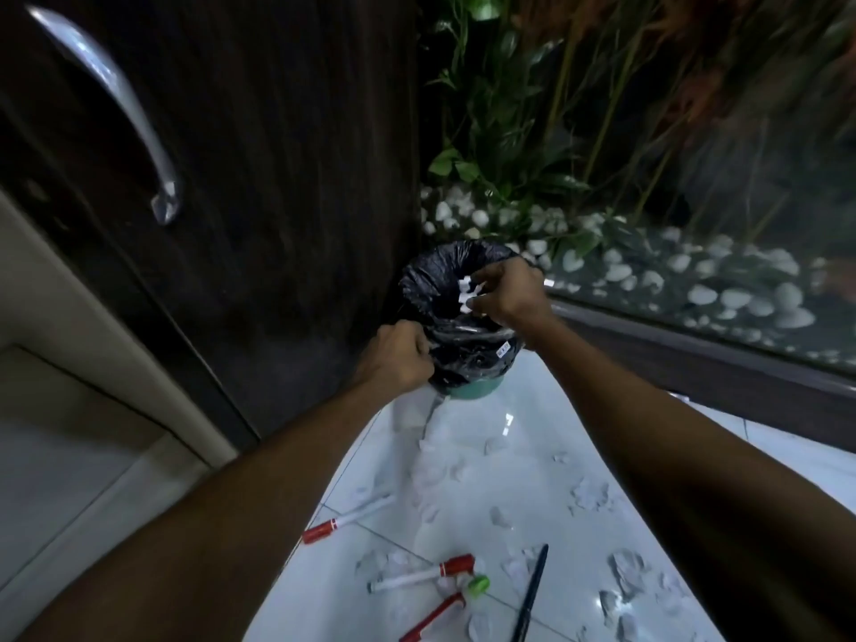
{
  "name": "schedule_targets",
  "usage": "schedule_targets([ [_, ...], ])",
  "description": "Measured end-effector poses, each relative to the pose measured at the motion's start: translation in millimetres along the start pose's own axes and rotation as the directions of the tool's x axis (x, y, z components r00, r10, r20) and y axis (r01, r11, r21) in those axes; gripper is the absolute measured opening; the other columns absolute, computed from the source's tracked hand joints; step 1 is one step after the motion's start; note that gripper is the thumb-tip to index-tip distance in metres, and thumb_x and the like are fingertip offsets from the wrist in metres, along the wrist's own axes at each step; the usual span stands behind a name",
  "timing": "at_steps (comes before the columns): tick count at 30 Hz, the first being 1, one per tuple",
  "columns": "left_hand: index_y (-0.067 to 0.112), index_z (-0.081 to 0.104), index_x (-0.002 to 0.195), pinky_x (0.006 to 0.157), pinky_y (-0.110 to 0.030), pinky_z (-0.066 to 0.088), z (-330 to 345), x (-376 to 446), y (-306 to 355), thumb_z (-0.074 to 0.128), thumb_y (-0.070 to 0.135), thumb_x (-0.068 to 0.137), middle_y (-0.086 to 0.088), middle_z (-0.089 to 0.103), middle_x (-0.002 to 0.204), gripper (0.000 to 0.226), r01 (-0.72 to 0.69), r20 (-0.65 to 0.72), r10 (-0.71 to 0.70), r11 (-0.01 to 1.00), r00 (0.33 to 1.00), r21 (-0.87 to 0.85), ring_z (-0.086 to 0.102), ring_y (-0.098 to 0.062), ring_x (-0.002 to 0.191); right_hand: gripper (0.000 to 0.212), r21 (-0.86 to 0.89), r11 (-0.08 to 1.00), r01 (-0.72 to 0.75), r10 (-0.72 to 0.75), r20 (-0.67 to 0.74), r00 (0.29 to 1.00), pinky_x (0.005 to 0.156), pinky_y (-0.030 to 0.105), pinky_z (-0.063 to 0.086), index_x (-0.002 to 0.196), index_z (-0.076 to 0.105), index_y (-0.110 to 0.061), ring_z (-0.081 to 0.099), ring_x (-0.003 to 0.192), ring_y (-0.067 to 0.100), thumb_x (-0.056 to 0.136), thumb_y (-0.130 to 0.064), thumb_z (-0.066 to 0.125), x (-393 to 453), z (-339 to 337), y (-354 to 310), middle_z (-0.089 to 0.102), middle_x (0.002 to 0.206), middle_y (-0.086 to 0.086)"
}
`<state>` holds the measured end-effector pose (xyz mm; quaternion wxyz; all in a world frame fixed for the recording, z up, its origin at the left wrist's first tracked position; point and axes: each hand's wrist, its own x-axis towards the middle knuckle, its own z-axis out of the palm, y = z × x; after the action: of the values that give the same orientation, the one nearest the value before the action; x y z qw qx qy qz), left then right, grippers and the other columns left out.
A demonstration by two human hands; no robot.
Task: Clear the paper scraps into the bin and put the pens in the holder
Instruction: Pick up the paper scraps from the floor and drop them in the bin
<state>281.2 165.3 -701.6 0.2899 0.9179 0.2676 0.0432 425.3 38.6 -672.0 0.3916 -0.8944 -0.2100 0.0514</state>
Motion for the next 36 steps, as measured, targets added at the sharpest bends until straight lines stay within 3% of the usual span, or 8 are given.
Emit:
schedule_targets([
  [7, 0.022, 0.065, 0.07, 0.07, -0.027, 0.052, 32, -15, -15, 0.063, 0.01, 0.07, -0.003, 0.072, 0.086, 0.013, 0.022, 0.04, -0.021, 0.999, 0.999, -0.028, 0.068, -0.025, 0.085, 0.019, -0.207, 0.892, 0.403, -0.443, -0.216, 0.87, 0.075, 0.039, 0.055, 0.105, 0.072, -0.014, 0.065, 0.093, 0.024, 0.088, -0.011, 0.066, -67, 12, 5, 0.07, 0.102, 0.005],
  [10, 0.023, 0.064, 0.065, 0.075, -0.032, 0.059, 61, -29, -41, 0.073, 0.018, 0.065, 0.003, 0.07, 0.075, 0.01, 0.069, 0.076, -0.067, 0.997, 0.995, -0.022, 0.069, -0.02, 0.08, 0.017, -0.234, 0.808, 0.541, -0.574, -0.105, 0.812, 0.07, 0.037, 0.05, 0.106, 0.069, -0.016, 0.06, 0.098, 0.024, 0.091, -0.015, 0.062, -111, 40, 17, 0.063, 0.105, 0.003],
  [15, 0.024, 0.059, 0.062, 0.073, -0.037, 0.06, 87, -45, -91, 0.084, 0.025, 0.068, 0.001, 0.068, 0.075, 0.026, 0.101, 0.129, -0.11, 0.992, 0.985, 0.077, 0.069, -0.023, 0.074, 0.046, -0.226, 0.937, 0.266, -0.215, 0.227, 0.95, 0.09, 0.035, 0.054, 0.131, 0.062, -0.021, 0.063, 0.115, 0.022, 0.088, -0.03, 0.076, -145, 93, 61, 0.064, 0.131, 0.002],
  [19, 0.019, 0.063, 0.086, 0.076, -0.033, 0.059, 85, -46, -117, 0.086, 0.021, 0.072, -0.007, 0.07, 0.094, 0.027, 0.087, 0.184, -0.115, 0.984, 0.976, 0.153, 0.067, -0.023, 0.081, 0.096, -0.379, 0.895, 0.234, -0.014, 0.501, 0.865, 0.114, 0.047, 0.041, 0.154, 0.036, -0.017, 0.033, 0.148, 0.032, 0.077, -0.047, 0.084, -133, 122, 81, 0.034, 0.162, 0.011],
  [22, 0.005, 0.069, 0.106, 0.067, -0.019, 0.052, 79, -41, -130, 0.075, 0.016, 0.085, -0.003, 0.063, 0.091, 0.024, 0.046, 0.222, -0.096, 0.974, 0.97, 0.222, 0.059, -0.008, 0.071, 0.08, -0.375, 0.89, 0.261, -0.047, 0.493, 0.869, 0.117, 0.049, 0.037, 0.155, 0.037, -0.016, 0.025, 0.153, 0.032, 0.088, -0.038, 0.075, -116, 146, 82, 0.026, 0.166, 0.012],
  [24, 0.002, 0.069, 0.107, 0.055, -0.011, 0.041, 78, -40, -133, 0.072, 0.015, 0.088, 0.001, 0.056, 0.083, 0.024, 0.066, 0.164, -0.105, 0.972, 0.981, 0.226, 0.055, -0.008, 0.069, 0.06, -0.383, 0.878, 0.287, -0.077, 0.479, 0.874, 0.109, 0.047, 0.045, 0.144, 0.049, -0.013, 0.035, 0.146, 0.033, 0.091, -0.029, 0.071, -108, 160, 82, 0.039, 0.158, 0.011],
  [29, 0.009, 0.067, 0.118, 0.082, -0.029, 0.053, 81, -50, -137, 0.079, 0.024, 0.083, -0.009, 0.067, 0.116, 0.039, 0.095, 0.069, -0.114, 0.969, 0.991, 0.226, 0.067, -0.025, 0.103, 0.013, -0.428, 0.863, 0.269, -0.11, 0.359, 0.927, 0.069, 0.032, 0.046, 0.099, 0.069, -0.008, 0.059, 0.103, 0.031, 0.086, -0.003, 0.068, -119, 170, 94, 0.064, 0.105, 0.011],
  [36, 0.014, 0.05, 0.135, 0.088, -0.04, 0.052, 87, -7, -115, 0.068, 0.007, 0.083, -0.008, 0.049, 0.136, 0.056, -0.109, 0.019, 0.115, 0.86, 0.993, 0.499, 0.05, -0.028, 0.123, 0.013, -0.328, 0.922, 0.205, -0.117, 0.269, 0.956, 0.062, 0.032, 0.051, 0.08, 0.07, -0.015, 0.065, 0.078, 0.028, 0.086, -0.006, 0.063, -132, 153, 102, 0.07, 0.082, 0.004],
])
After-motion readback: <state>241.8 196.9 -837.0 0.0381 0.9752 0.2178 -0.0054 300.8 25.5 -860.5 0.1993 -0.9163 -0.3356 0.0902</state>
